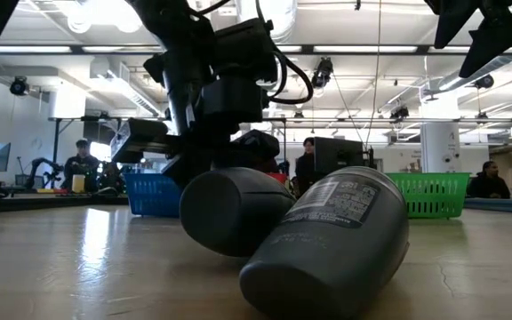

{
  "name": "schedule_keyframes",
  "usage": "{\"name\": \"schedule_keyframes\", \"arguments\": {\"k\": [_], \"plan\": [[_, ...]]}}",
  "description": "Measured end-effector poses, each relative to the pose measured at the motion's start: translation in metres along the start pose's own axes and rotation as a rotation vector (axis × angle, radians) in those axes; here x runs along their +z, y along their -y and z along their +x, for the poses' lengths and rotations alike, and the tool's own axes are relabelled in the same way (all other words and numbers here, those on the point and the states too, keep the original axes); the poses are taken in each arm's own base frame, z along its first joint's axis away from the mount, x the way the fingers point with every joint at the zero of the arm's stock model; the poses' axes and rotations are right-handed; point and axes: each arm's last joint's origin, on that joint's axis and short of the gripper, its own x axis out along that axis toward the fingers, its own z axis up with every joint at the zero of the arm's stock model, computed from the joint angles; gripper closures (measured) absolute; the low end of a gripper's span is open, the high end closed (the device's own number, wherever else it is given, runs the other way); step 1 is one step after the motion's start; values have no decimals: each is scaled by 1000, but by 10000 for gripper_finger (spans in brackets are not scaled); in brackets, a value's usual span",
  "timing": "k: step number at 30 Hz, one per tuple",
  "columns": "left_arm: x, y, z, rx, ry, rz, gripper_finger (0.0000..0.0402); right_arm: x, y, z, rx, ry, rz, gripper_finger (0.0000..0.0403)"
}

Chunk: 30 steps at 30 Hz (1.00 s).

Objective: Pick & Place Travel size toiletries
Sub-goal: Put the blue razor into the black bin

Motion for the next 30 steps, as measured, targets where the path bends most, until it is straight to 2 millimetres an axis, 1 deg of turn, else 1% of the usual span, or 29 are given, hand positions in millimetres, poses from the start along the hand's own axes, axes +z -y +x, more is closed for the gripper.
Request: {"name": "schedule_keyframes", "arguments": {"k": [3, 8, 13, 19, 24, 30], "plan": [[0, 0, 0, 8, -8, -20, 347, 0, 0, 0, 0, 0, -5, 66], [0, 0, 0, 11, -13, -48, 364, 0, 0, 0, 0, -1, -6, 81], [0, 0, 0, 18, -19, -81, 368, 0, 0, 0, 1, -1, -16, 97], [3, 0, -6, 47, -21, -88, 369, 0, 0, 0, 1, -4, -22, 109], [4, 0, -11, 76, -50, -101, 370, 0, 0, 0, 1, -4, -31, 112], [8, 1, -22, 96, -42, -170, 371, 0, 0, 0, 1, -4, -45, 98]]}}
